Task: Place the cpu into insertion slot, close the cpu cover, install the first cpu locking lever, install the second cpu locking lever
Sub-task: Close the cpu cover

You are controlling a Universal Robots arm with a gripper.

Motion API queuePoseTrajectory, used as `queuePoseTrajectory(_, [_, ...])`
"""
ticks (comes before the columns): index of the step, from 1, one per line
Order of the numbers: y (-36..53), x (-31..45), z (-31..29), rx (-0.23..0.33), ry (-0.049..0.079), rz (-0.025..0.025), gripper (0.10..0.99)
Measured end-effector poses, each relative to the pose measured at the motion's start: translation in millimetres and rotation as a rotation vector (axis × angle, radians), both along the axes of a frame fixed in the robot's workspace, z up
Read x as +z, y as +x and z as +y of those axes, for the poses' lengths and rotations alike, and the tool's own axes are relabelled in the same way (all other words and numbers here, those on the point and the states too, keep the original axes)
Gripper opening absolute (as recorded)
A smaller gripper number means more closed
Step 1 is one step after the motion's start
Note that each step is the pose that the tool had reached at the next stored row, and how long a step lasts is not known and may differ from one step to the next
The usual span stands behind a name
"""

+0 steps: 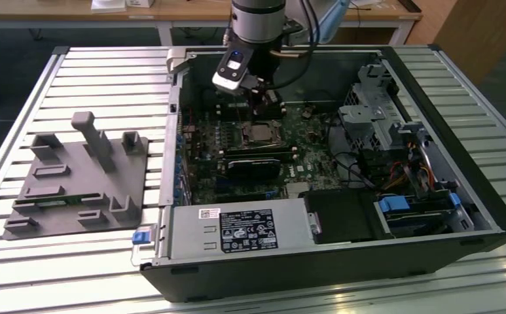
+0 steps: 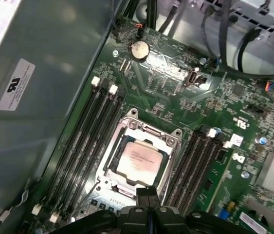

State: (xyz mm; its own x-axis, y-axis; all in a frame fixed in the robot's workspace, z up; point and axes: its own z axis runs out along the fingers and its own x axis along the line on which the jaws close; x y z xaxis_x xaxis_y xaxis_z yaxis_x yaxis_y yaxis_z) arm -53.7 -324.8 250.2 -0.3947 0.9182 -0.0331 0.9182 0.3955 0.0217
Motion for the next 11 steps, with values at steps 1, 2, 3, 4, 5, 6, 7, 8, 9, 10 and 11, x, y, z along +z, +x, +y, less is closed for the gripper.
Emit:
queuePoseTrajectory(1, [0.0, -1.8, 0.6, 0.000, 0.000, -0.0001, 0.106])
queuePoseTrajectory(2, [0.0, -3.6, 1.1, 0.000, 0.000, -0.0001, 0.106])
queuePoseTrajectory(3, [-0.1, -5.4, 1.6, 0.000, 0.000, 0.0000, 0.106])
queuePoseTrajectory(4, [-0.3, -7.3, 2.1, 0.000, 0.000, 0.0000, 0.106])
queuePoseTrajectory(5, [-0.3, -9.1, 2.4, 0.000, 0.000, 0.0000, 0.106])
queuePoseTrajectory(6, [-0.5, -10.9, 2.8, 0.000, 0.000, 0.0000, 0.106])
queuePoseTrajectory(7, [-0.5, -12.7, 3.5, 0.000, 0.000, 0.0000, 0.106])
queuePoseTrajectory(8, [-0.5, -14.4, 4.7, -0.002, 0.000, 0.0003, 0.106])
queuePoseTrajectory(9, [-0.5, -15.8, 5.1, -0.013, 0.000, 0.0004, 0.106])
queuePoseTrajectory(10, [-0.5, -17.0, 5.2, -0.028, -0.001, 0.0004, 0.106])
queuePoseTrajectory(11, [-0.5, -18.3, 5.3, -0.044, -0.001, 0.0004, 0.106])
